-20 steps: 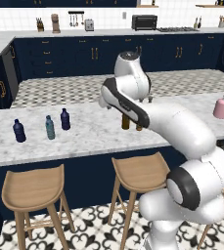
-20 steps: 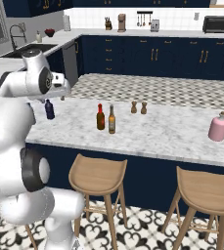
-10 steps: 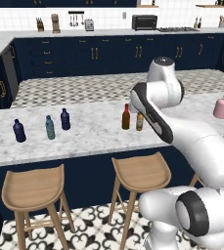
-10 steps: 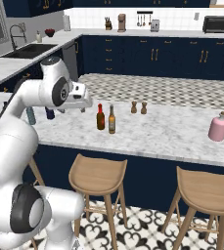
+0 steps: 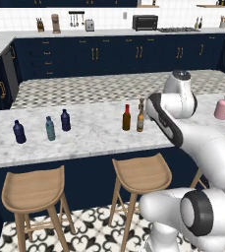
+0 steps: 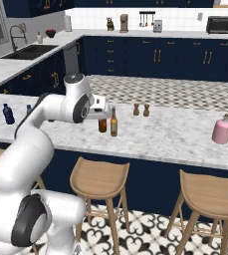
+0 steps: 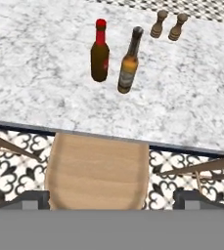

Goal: Move the plastic bottles in the middle to the plastics group, and the glass bottles in the middle to the glass group.

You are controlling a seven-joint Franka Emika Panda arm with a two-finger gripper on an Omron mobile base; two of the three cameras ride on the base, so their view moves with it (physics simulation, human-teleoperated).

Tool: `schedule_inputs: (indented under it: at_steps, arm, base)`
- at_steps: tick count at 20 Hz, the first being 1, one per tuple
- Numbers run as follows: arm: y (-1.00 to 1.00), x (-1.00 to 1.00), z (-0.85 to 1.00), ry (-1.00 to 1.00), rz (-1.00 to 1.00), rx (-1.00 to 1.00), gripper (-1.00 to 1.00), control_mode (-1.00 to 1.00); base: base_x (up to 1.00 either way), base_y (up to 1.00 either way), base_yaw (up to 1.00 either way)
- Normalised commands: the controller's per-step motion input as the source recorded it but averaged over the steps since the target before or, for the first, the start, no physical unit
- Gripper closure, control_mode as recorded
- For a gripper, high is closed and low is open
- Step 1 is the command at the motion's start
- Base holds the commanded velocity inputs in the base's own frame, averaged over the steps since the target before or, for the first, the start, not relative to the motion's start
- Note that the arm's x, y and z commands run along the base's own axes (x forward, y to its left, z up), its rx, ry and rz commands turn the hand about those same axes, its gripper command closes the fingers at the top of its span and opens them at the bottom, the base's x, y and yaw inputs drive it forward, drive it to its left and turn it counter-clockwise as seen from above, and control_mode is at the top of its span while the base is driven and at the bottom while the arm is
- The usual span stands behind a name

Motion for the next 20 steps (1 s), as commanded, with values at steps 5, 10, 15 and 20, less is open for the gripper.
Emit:
schedule_inputs:
  at_steps: [5, 10, 15, 20]
  arm:
    - [0.0, 0.62, -0.14, -0.01, 0.0, -0.05, -1.0, -1.0]
    - [-0.1, 0.5, -0.17, -0.03, 0.05, 0.01, -1.0, -1.0]
    - [-0.27, 0.43, -0.01, -0.08, 0.09, 0.02, -1.0, -1.0]
    - [-0.29, 0.39, -0.15, -0.01, 0.12, 0.0, -1.0, -1.0]
  base:
    - [0.0, 0.0, 0.0]
    - [0.0, 0.0, 0.0]
    - [0.0, 0.0, 0.0]
    - [0.0, 0.0, 0.0]
